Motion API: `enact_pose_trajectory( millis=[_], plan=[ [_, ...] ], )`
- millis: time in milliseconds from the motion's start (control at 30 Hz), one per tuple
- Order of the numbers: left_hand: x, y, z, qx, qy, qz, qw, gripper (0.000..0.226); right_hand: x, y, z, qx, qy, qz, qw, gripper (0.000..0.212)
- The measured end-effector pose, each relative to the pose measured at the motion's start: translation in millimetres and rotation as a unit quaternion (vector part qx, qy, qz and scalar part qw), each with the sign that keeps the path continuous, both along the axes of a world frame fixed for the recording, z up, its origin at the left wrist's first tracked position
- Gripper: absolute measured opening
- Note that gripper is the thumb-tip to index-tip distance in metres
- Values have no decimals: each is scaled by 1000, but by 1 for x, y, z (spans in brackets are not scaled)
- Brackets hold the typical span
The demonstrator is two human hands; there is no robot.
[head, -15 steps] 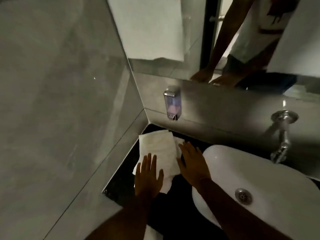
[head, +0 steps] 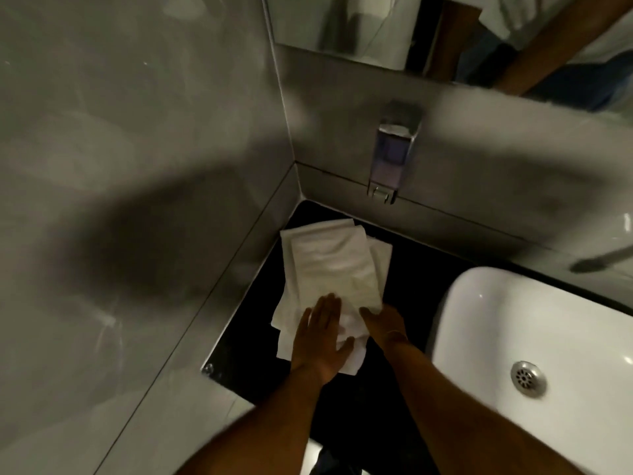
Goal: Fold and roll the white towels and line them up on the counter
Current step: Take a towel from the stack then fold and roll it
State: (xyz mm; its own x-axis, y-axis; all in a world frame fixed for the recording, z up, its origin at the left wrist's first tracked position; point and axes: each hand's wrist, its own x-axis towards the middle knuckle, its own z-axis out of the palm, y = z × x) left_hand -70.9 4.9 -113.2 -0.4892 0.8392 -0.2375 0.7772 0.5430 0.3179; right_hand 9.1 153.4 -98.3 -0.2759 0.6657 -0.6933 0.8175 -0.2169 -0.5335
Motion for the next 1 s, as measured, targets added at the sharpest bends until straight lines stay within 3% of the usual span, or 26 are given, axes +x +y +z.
enact_pose_trajectory(
  millis=[200, 300, 367, 467, 633, 800, 1000],
  plan=[
    [6, 12, 5, 12, -19, 81, 996, 106, -5, -7, 27, 27, 35, -88, 995, 52],
    [11, 20, 6, 11, -4, 60, 998, 105, -10, -12, 39, 46, 74, -128, 988, 55],
    [15, 25, 9, 23, 17, 37, 999, 94, -15, -14, 48, 36, 111, -152, 981, 57],
    [9, 27, 23, 89, 0, 93, 992, 74, -23, -10, 64, -10, 182, -175, 968, 51],
    [-11, 19, 80, 142, -89, 166, 972, 40, -17, -5, 107, -61, 276, -166, 945, 22],
    [-32, 37, 174, 110, -191, 33, 975, 19, 38, 8, 191, -94, 341, -165, 921, 11],
    [10, 72, 274, 95, -285, -124, 946, 22, 181, 30, 276, -106, 437, -132, 884, 36]
  ],
)
